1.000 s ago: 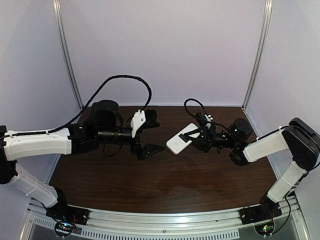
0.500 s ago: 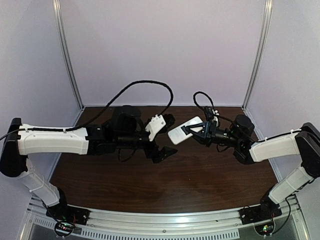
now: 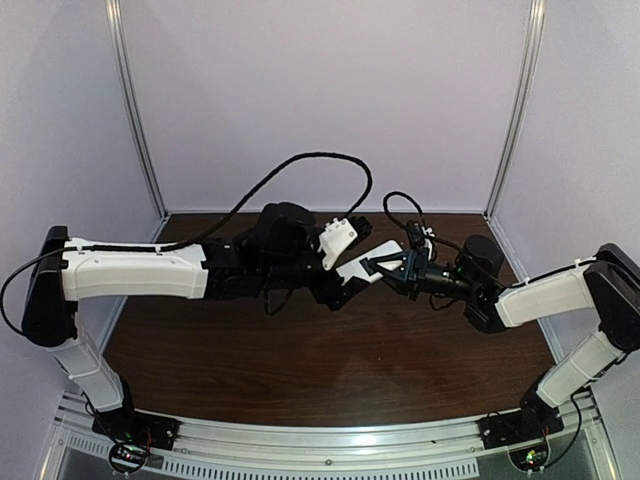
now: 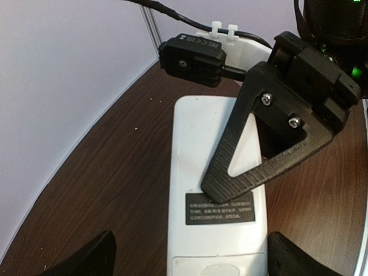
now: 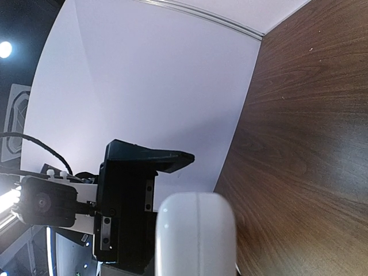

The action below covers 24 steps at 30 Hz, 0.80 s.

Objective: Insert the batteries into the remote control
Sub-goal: Pass from the right arm to the left

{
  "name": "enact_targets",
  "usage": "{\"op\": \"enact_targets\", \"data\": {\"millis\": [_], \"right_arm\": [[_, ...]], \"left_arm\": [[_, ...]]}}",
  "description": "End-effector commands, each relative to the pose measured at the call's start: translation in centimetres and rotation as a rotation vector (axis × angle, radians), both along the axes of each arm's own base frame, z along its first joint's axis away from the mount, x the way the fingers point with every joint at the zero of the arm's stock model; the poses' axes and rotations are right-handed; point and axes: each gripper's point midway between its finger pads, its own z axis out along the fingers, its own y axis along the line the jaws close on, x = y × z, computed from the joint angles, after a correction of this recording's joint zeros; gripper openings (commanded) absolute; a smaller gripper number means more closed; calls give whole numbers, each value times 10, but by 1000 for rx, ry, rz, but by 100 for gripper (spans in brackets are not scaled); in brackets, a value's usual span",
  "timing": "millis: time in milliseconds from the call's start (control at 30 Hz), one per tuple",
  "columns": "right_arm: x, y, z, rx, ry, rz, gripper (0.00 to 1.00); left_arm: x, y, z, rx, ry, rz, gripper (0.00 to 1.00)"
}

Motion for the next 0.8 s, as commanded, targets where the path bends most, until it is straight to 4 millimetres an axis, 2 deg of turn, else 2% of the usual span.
{"op": "enact_targets", "data": {"millis": [0, 233, 433, 600, 667, 700, 767], "right_arm": [[0, 1, -1, 9, -5, -14, 3], [1, 1, -6, 1, 9, -17, 4], [1, 2, -11, -12, 22, -13, 6], [-1, 3, -13, -17, 30, -2, 14], [0, 3, -13, -20, 31, -1, 21], [0, 2, -13, -21, 27, 1, 28], [3, -1, -9, -18, 14, -6, 55]], "left_arm": [[5, -10, 2, 35, 0, -3, 90], [6, -24, -17, 98, 67, -25, 76], [4, -32, -20, 115, 99, -49, 60], [7, -32, -23, 112, 138, -53, 46], [11, -29, -22, 88, 174, -35, 40], [9, -30, -21, 72, 202, -56, 38], [13, -27, -19, 50, 233, -58, 33]]}}
